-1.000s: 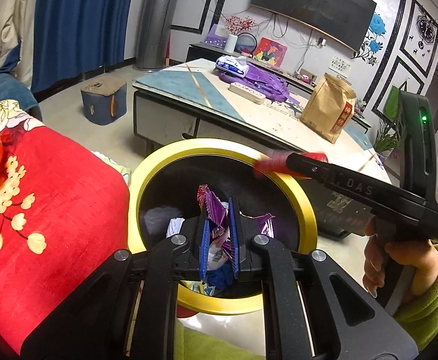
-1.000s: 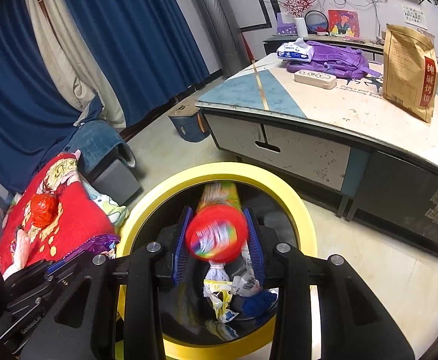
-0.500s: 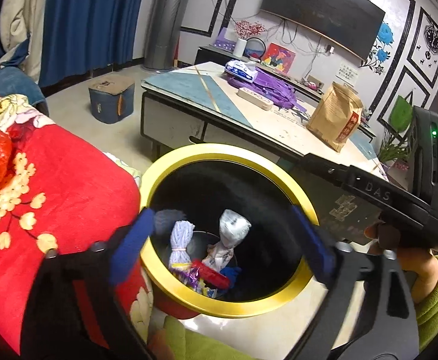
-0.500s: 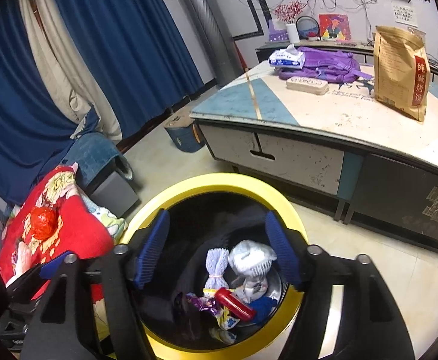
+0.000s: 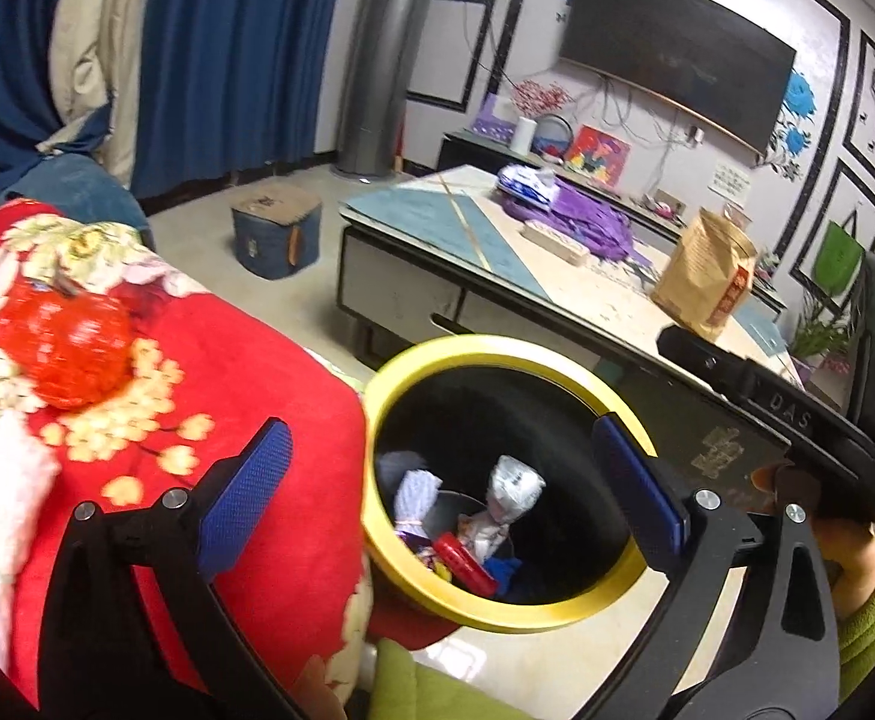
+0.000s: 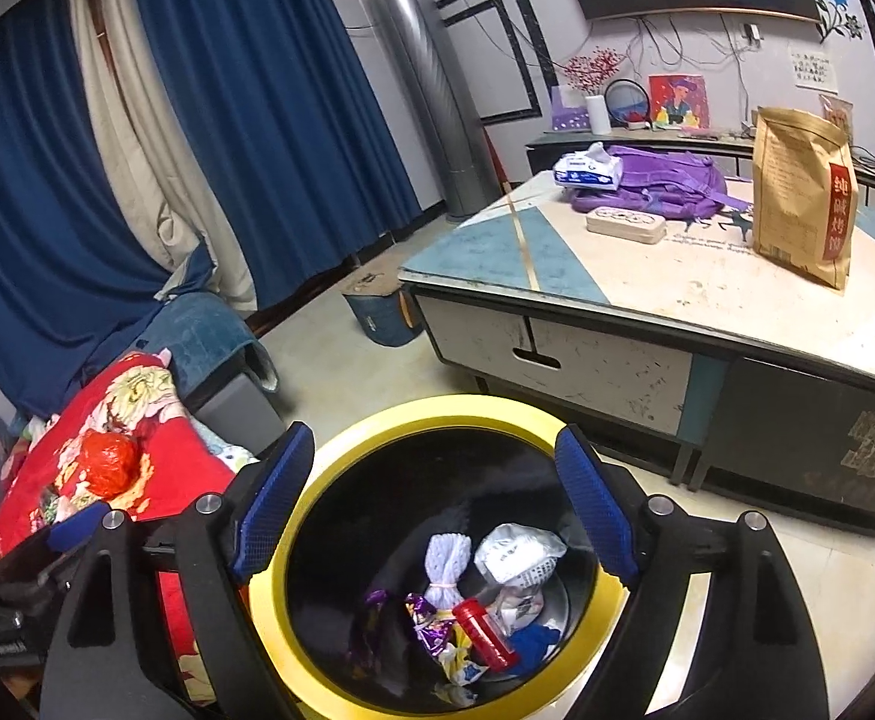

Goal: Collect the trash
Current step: 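Move both open tools back over the bedspread toward the red bag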

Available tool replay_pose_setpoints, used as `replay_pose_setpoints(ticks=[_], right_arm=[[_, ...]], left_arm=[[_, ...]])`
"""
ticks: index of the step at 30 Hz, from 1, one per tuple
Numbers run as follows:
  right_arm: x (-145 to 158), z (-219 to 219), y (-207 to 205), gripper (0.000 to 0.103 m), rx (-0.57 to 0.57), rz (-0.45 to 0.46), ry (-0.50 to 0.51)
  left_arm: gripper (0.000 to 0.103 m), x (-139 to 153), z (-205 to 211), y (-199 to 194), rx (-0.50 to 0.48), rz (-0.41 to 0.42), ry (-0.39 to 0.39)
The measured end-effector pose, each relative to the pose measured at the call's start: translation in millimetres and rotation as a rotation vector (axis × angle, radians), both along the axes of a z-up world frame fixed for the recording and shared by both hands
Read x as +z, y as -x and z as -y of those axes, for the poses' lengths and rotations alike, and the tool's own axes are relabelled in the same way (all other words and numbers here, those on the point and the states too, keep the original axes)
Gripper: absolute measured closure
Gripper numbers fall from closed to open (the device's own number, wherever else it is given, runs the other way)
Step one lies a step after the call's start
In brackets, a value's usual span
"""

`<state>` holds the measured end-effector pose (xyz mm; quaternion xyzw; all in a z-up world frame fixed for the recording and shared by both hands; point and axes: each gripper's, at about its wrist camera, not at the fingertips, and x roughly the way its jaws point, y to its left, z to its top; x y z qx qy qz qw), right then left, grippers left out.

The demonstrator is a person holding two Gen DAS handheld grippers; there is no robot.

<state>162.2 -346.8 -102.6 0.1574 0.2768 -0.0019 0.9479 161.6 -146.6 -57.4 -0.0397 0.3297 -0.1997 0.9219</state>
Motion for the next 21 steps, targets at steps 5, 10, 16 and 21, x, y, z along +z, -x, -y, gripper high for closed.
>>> replay_pose_setpoints(ticks=[5,10,16,21], right_arm=[[8,-14,2,0.023,0.031,0.017,0.003],[18,-31,6,0.023,0.064,0.039,0.012],[27,-54,11,0.022,0.107,0.059,0.028],[32,-71,14,0.021,0.137,0.072,0.039]], left_arm=[[0.011,14,-20,8,0.057,0.047,0.003],[0.011,29,-40,17,0.115,0.107,-0.006],[0.011,43,-62,25,0.172,0.16,-0.007],[0.011,50,-78,30,0.215,0.188,-0.006]])
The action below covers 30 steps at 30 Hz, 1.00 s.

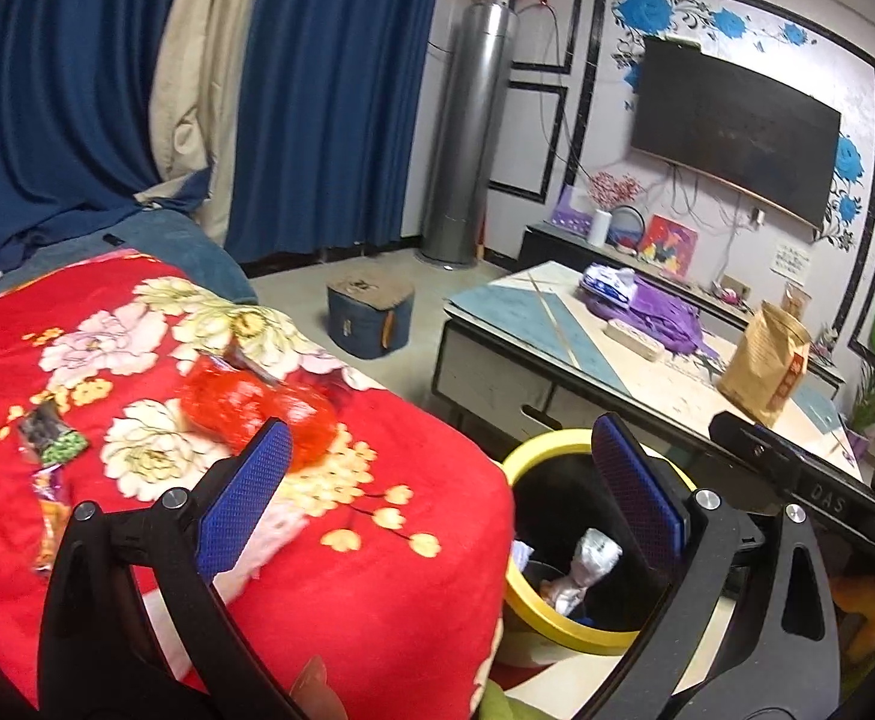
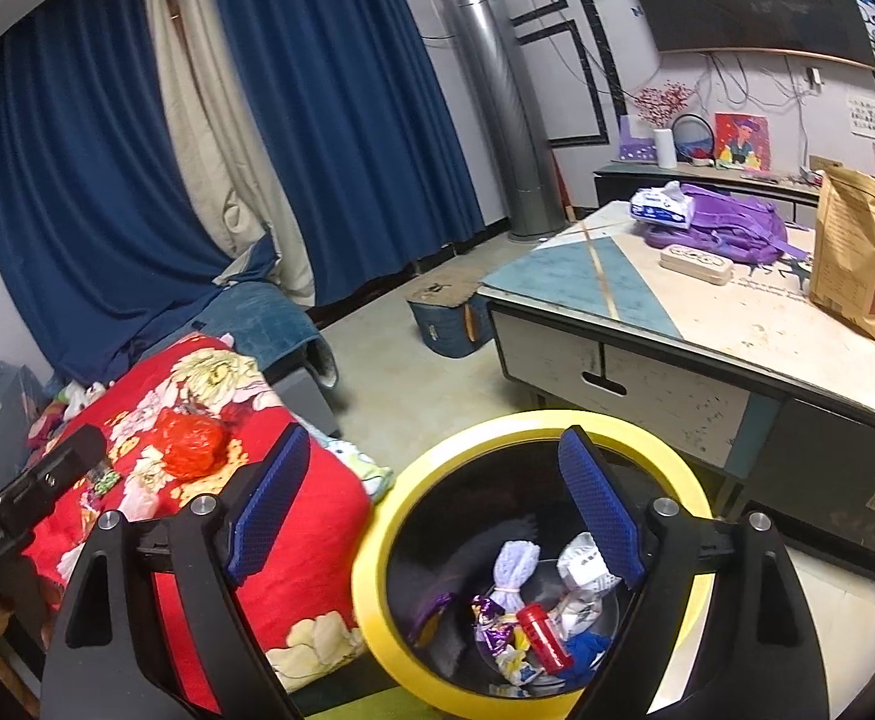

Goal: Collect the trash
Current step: 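Move both open tools back over the bedspread toward the red bag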

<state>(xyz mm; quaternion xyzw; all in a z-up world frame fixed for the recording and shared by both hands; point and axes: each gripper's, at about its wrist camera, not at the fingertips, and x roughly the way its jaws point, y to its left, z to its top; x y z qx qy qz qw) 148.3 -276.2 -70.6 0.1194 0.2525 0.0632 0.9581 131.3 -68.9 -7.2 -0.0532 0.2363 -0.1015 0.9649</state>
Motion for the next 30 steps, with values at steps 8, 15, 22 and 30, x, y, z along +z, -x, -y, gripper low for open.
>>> replay_pose_setpoints(ticks=[8,15,22,30], right_arm=[[6,-28,2,0.021,0.064,0.009,0.019],[11,-55,0,0.021,0.134,0.012,0.033],[14,-88,-3,0.021,0.211,0.015,0.055],[18,-129,-14,0.021,0.301,0.008,0.071]], left_arm=[[0.011,10,-24,8,0.067,0.039,-0.003],[0.011,16,-49,16,0.128,0.061,-0.005],[0.011,19,-76,19,0.192,0.061,0.008],[0.011,19,-108,21,0.263,0.054,0.014]])
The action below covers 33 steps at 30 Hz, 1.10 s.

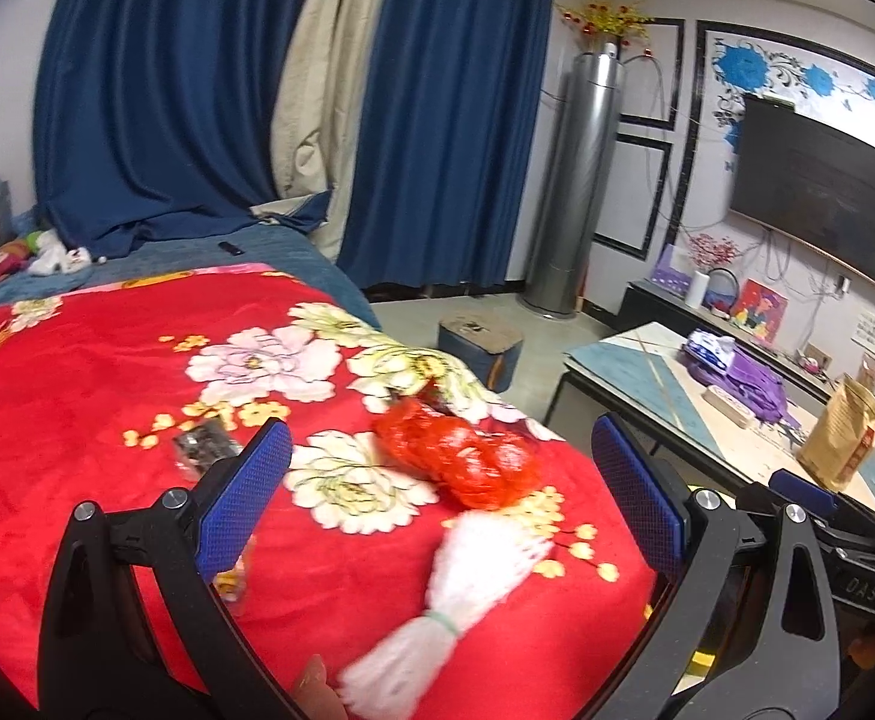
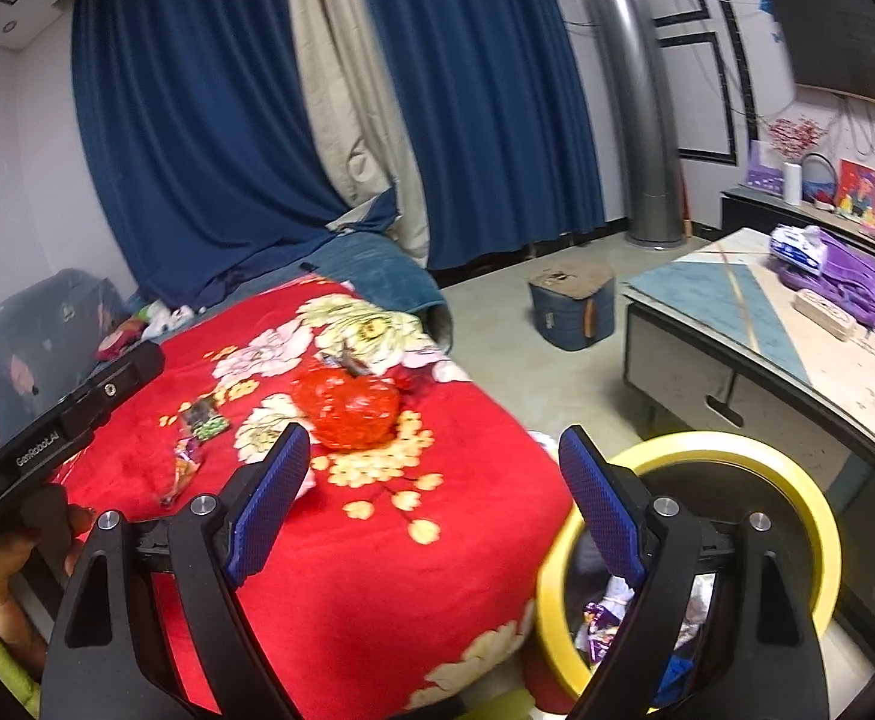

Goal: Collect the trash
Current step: 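Move both open tools back over the bedspread toward the red bag, then grasp the purple snack bag with the left tool while the right tool grasps the red plastic bag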

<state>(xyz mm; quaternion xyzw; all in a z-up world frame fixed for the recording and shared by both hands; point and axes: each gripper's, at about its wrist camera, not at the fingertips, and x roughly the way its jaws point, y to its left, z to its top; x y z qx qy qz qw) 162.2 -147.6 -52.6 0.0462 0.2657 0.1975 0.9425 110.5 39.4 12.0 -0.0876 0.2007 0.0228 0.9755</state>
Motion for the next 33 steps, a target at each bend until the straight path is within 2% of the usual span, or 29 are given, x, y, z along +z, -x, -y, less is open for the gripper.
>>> replay_pose_setpoints(ticks=[9,20,28,31,33], right_arm=[[-8,-49,-32,0.021,0.08,-0.052,0.029],[-31,-83,-96,0.021,0.094,-0.178,0.035],[-53,-99,-128,0.033,0.109,-0.281,0.036],[-63,-99,-137,0.04,0.103,-0.334,0.005],[-68,-98,-142,0.052,0.104,-0.367,-0.015]], left_arm=[[0.011,-10,-45,-2,0.091,-0.061,0.026],[0.011,-47,-84,-14,0.131,-0.193,0.093],[0.011,-77,-95,-23,0.119,-0.301,0.168],[0.013,-84,-97,-25,0.113,-0.328,0.192],[0.02,-87,-97,-25,0.11,-0.345,0.201]])
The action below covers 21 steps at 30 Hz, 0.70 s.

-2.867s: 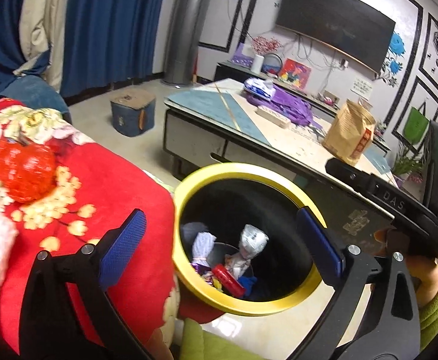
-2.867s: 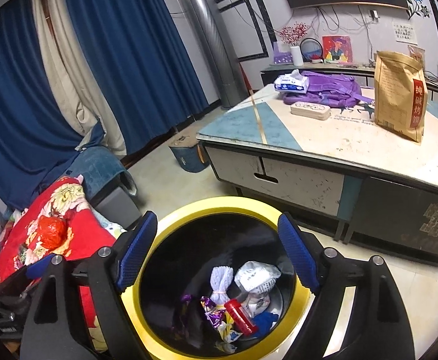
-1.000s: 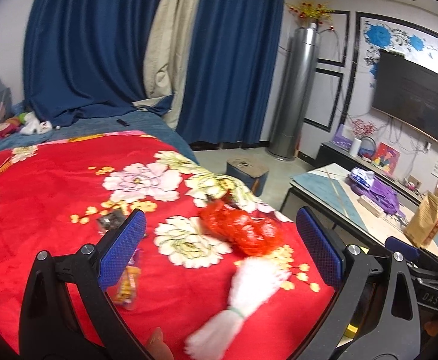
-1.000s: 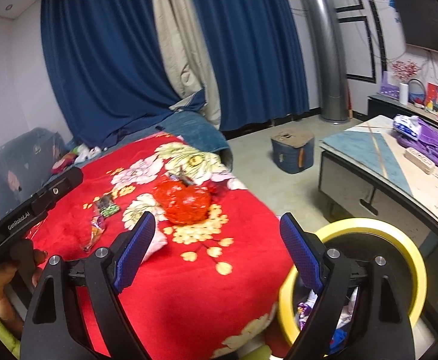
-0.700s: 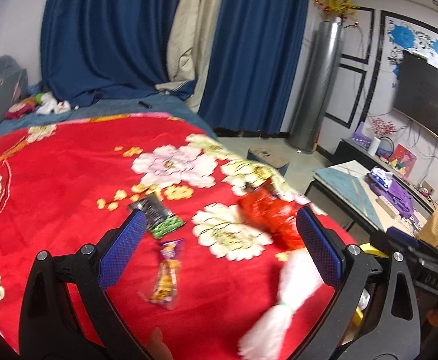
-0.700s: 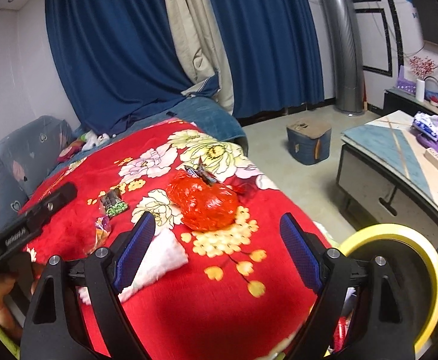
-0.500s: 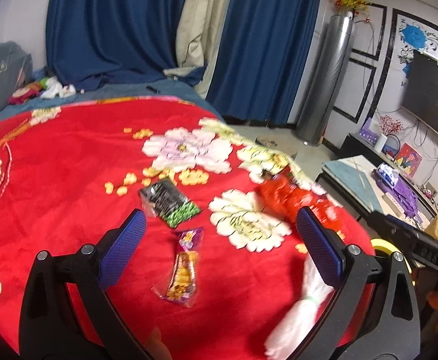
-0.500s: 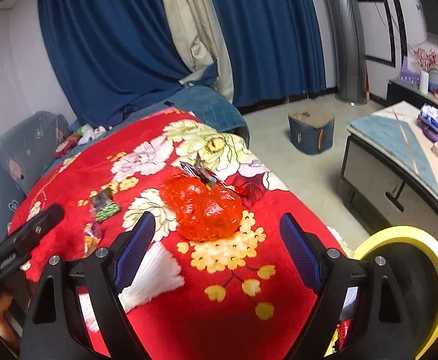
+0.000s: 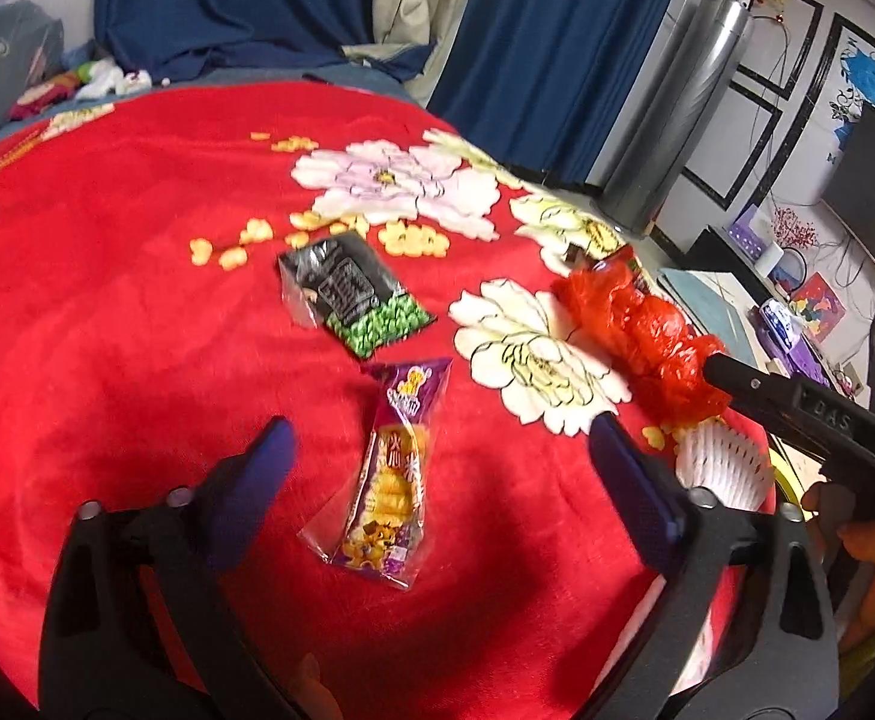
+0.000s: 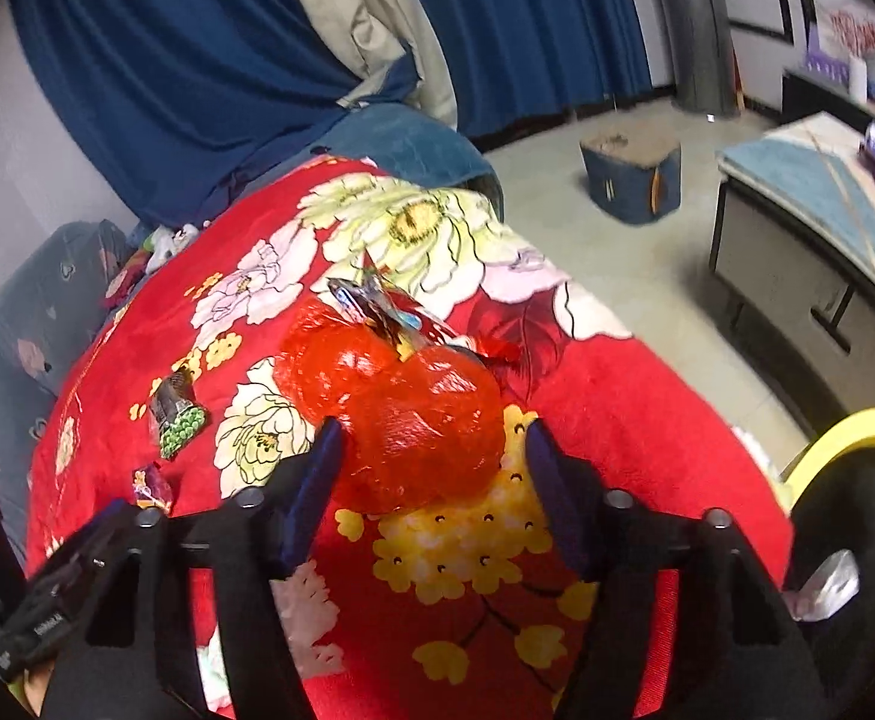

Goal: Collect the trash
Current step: 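Grasp the purple snack bag with the left tool while the right tool grasps the red plastic bag, then carry the purple snack bag and red plastic bag over the yellow bin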

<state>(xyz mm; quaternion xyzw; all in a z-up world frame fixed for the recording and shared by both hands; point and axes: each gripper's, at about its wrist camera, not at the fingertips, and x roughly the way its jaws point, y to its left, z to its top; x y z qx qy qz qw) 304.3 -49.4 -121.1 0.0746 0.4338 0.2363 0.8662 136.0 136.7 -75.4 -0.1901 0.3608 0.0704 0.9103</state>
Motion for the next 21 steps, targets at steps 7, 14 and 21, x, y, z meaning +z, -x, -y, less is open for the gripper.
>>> replay_pose_setpoints(ticks=[7,14,21], right_arm=[[-1,0,0,0.082,0.032,-0.019,-0.031],[8,5,6,0.091,0.036,-0.001,-0.06],[27,4,13,0.093,0.052,0.045,-0.091]], left_arm=[[0.062,-10,3,-4,-0.011,-0.053,0.01],[0.088,-12,3,-4,-0.033,-0.049,0.034],[0.089,-1,3,0,-0.039,-0.004,0.039]])
